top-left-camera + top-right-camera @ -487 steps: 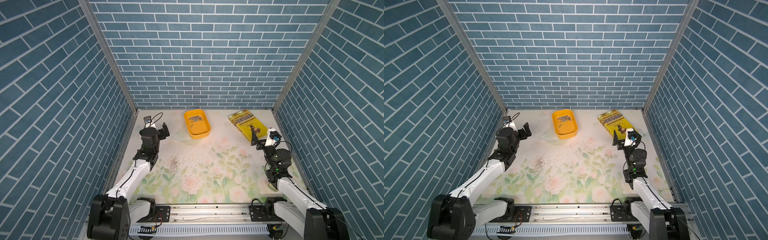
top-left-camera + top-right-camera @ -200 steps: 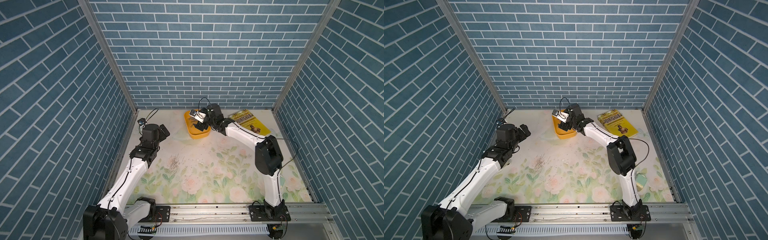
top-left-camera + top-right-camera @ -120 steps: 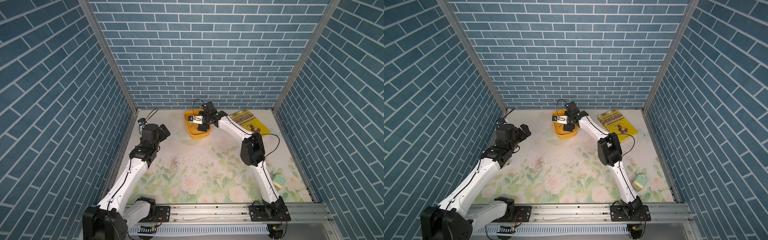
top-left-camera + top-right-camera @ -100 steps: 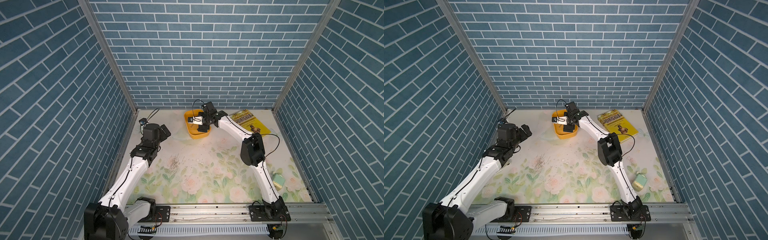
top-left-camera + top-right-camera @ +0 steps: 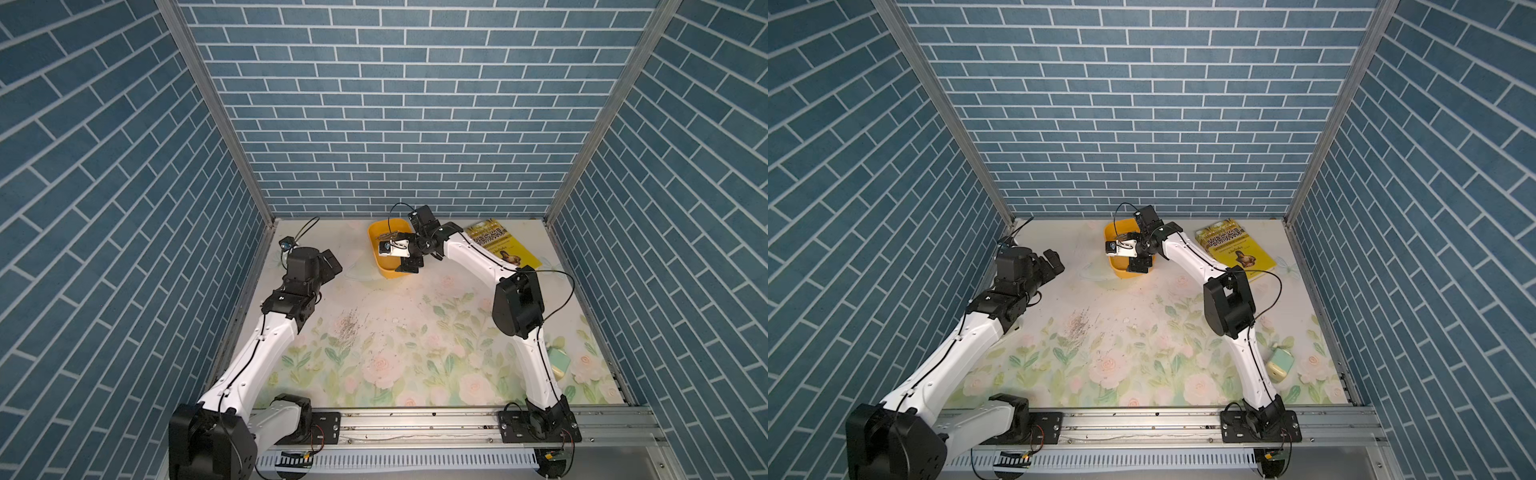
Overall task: Take out the screws from the storage box
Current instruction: Pick up the storage box at the center of the board.
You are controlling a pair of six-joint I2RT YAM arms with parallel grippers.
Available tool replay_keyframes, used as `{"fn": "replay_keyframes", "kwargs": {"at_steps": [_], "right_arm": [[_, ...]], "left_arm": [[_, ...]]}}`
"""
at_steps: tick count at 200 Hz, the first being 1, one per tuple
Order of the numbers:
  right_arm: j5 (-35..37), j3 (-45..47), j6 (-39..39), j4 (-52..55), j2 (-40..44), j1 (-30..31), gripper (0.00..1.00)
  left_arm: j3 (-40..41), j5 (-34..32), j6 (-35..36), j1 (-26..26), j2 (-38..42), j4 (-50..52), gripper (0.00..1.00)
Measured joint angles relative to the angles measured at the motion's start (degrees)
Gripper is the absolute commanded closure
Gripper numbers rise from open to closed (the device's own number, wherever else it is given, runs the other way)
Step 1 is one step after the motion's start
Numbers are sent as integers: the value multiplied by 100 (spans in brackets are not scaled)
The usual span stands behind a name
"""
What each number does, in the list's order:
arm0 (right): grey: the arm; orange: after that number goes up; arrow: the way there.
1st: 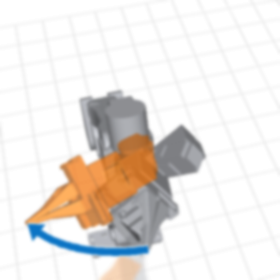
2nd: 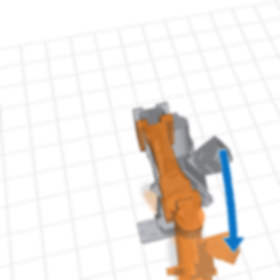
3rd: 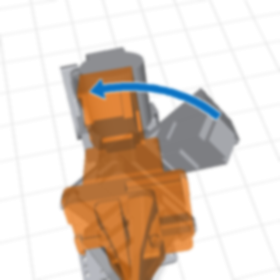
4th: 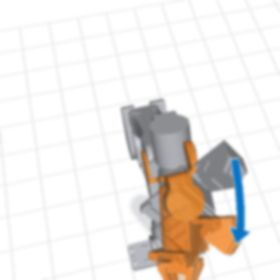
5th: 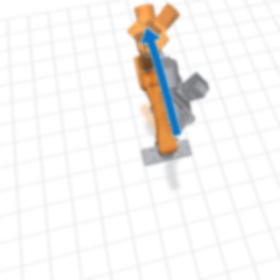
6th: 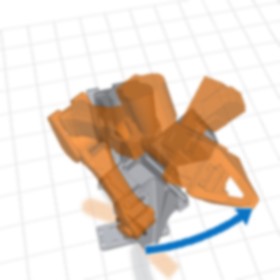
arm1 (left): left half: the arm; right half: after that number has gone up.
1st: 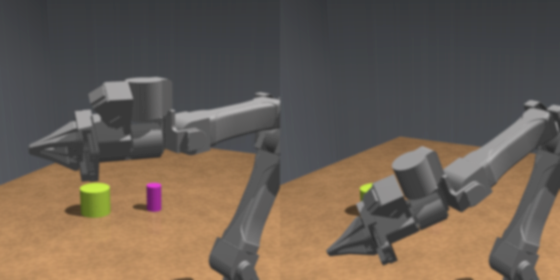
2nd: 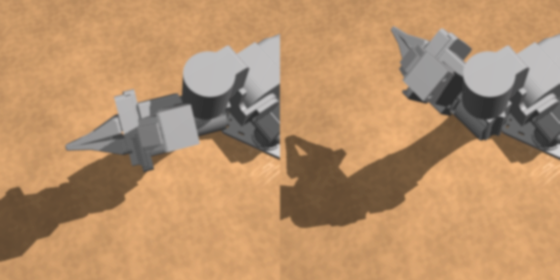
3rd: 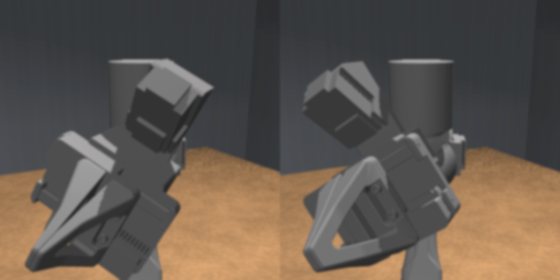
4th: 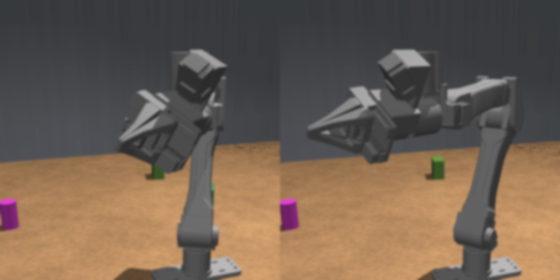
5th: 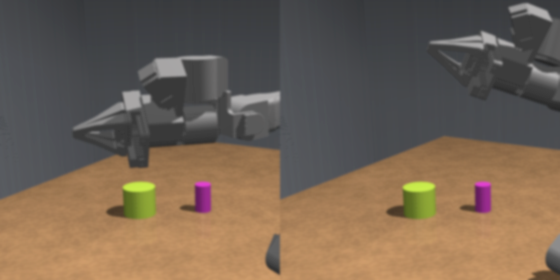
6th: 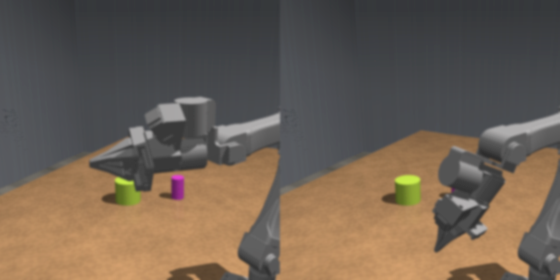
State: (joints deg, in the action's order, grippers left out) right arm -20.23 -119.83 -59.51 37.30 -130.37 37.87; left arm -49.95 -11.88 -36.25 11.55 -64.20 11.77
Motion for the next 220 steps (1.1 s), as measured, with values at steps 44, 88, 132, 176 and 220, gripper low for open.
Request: {"fn": "replay_keyframes", "kwargs": {"at_steps": [44, 88, 132, 176, 220], "right_arm": [[-39, 11, -57, 55, -4, -22, 19], [-44, 0, -59, 125, -262, -79, 21], [52, 0, -79, 157, -601, -136, 28], [173, -2, -92, 146, -726, -190, 45], [330, -52, -63, 142, -813, -195, 72]], "left_arm": [[0, 105, 2, 0, -9, -4, 0], [0, 149, 0, 0, -4, -7, 0], [-4, 166, 0, 0, -85, -4, 0], [-4, 166, 0, 0, -116, -2, 0], [-7, 166, 0, 0, -116, -4, 0]]}}
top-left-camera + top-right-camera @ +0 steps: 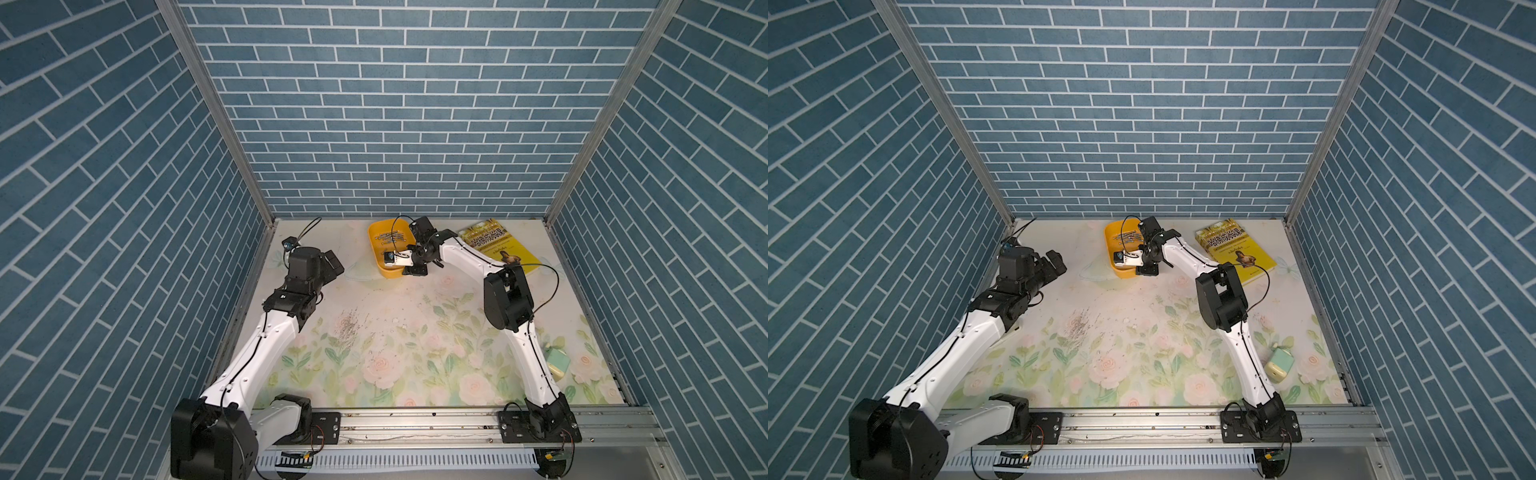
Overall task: Take out the screws from the storage box
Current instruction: Pick up the storage box at the center of the board.
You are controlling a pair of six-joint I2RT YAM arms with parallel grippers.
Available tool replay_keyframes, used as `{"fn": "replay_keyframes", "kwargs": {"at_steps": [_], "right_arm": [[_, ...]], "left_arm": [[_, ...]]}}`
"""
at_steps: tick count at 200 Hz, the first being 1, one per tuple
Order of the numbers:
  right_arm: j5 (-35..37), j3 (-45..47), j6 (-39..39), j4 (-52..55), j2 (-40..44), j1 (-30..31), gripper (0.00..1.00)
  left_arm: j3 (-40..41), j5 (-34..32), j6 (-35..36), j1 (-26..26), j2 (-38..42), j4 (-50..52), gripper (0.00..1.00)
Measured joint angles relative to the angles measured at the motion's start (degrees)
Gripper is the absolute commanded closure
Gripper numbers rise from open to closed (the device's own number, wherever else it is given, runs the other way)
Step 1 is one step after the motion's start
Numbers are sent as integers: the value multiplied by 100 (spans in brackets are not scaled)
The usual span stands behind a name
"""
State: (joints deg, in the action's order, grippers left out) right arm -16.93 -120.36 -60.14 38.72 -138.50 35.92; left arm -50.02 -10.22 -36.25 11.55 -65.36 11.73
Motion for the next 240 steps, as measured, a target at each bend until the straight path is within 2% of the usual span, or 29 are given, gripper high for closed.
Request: {"fn": "replay_keyframes", "kwargs": {"at_steps": [81, 122, 186, 220, 240], "right_arm": [[48, -24, -31, -24, -24, 7, 87], [39, -33, 35, 15, -24, 24, 100], [-348, -579, 442, 890, -37, 35, 100], [-678, -564, 538, 1233, 20, 46, 100], [-824, -260, 597, 1307, 299, 74, 100]], "left_arm": [[-2, -9, 0, 0, -2, 4, 0], [-52, -24, -2, 0, -2, 44, 0], [-55, -52, -4, 0, 0, 46, 0], [-55, -50, -7, 0, 0, 48, 0], [-55, -55, -13, 0, 0, 48, 0]]}}
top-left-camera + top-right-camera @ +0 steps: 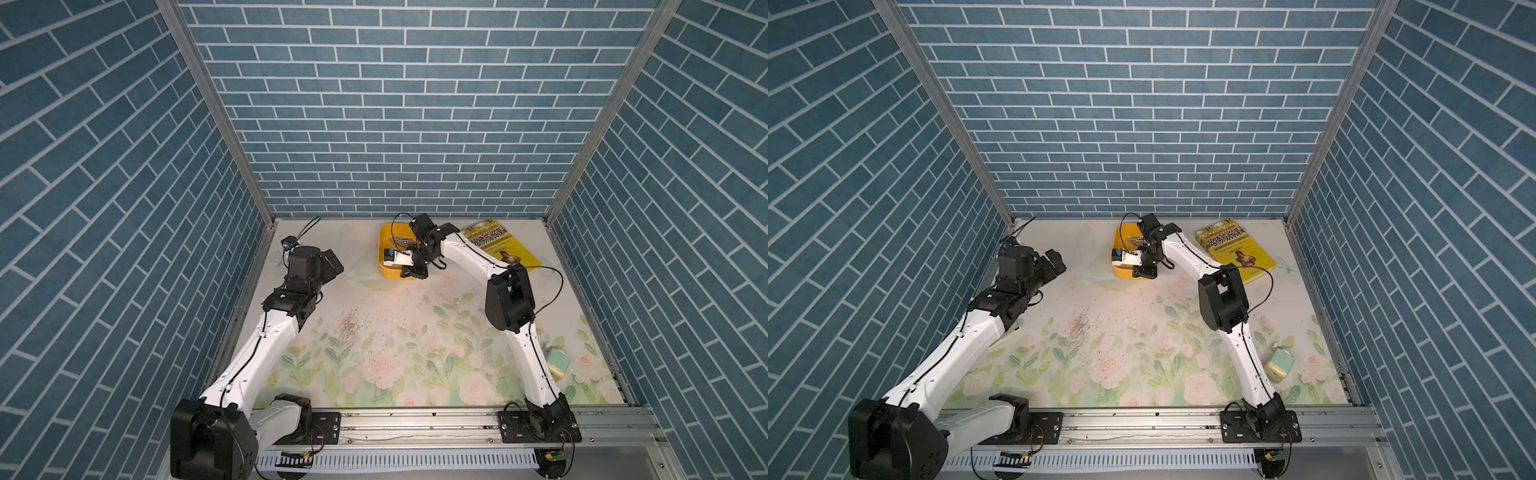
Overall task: Take out the screws from the storage box
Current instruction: Pick up the storage box at the center of the board, then place the storage box at the center of the board.
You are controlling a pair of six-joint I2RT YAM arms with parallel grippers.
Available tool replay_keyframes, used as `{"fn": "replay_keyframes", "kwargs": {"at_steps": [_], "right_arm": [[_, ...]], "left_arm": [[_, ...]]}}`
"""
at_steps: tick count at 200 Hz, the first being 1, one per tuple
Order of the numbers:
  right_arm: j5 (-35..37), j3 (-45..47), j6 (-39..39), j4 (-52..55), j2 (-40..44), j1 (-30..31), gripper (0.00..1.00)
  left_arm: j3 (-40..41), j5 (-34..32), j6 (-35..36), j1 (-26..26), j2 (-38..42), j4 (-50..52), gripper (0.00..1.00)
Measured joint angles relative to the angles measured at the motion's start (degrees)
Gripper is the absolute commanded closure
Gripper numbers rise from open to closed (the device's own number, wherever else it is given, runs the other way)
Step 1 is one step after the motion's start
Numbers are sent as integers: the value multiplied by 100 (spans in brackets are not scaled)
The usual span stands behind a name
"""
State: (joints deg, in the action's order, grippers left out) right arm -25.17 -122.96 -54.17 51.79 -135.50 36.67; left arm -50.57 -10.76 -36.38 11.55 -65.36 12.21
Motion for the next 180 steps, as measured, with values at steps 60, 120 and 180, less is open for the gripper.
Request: {"fn": "replay_keyframes", "kwargs": {"at_steps": [60, 120, 180], "right_arm": [[-286, 1698, 651, 11, 1598, 389, 100], [-81, 3327, 1185, -490, 2498, 1333, 100], [457, 5075, 2052, -1399, 3845, 2017, 100]], "left_arm": [[0, -72, -9, 0, 50, 15, 0], [0, -111, -9, 0, 68, 55, 0], [0, -120, -9, 0, 129, 74, 0]]}}
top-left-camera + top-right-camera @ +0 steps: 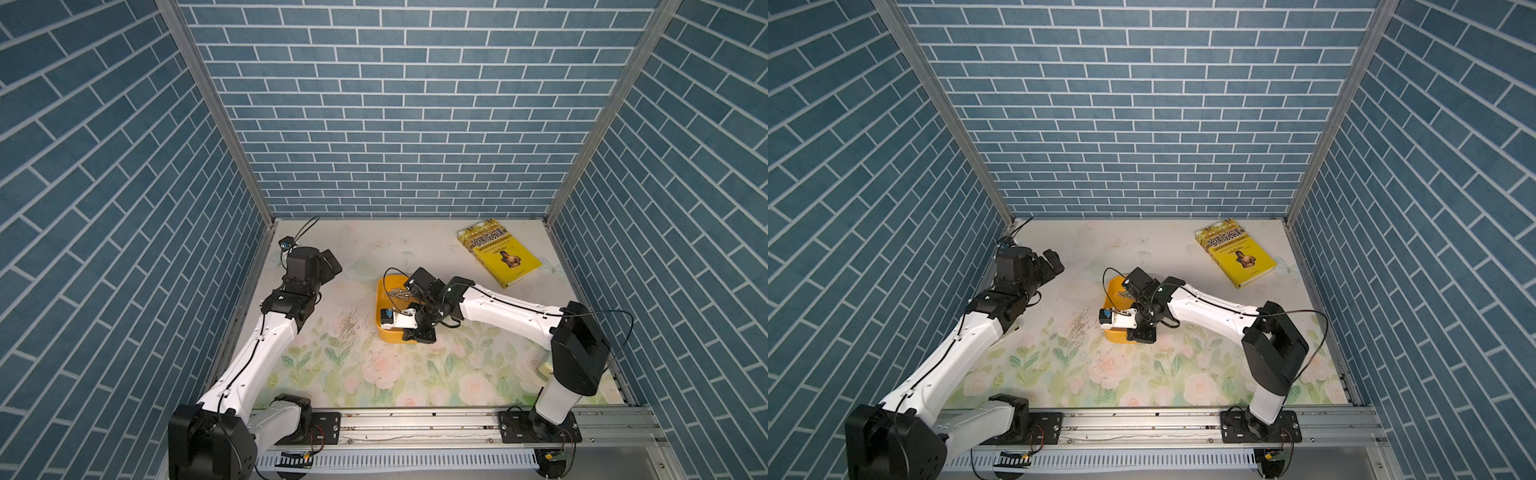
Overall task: Take out the screws from the storage box
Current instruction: Place the storage box at the center of the board.
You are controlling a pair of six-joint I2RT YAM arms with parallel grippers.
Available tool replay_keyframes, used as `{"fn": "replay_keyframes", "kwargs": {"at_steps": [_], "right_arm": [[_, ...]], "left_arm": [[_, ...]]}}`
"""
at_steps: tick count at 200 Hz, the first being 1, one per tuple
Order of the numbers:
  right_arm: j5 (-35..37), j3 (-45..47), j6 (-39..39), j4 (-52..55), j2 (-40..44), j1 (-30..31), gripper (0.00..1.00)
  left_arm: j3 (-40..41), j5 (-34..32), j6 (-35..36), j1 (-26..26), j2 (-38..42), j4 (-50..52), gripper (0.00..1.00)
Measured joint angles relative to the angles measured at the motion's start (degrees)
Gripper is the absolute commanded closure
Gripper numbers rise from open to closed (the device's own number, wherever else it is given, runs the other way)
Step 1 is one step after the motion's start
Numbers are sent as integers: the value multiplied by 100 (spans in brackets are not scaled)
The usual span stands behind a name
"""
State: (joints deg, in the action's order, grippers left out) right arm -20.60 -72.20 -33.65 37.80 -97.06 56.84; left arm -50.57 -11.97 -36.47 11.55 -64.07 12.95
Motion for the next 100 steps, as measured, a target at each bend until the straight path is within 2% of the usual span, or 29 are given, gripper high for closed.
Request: {"fn": "replay_keyframes", "kwargs": {"at_steps": [58, 100], "right_arm": [[647, 1202, 870, -946, 332, 765, 100], [935, 1410, 1329, -1364, 332, 1152, 100]], "left_arm": [[0, -46, 0, 0, 164, 7, 0], [0, -46, 2, 0, 105, 7, 0]]}}
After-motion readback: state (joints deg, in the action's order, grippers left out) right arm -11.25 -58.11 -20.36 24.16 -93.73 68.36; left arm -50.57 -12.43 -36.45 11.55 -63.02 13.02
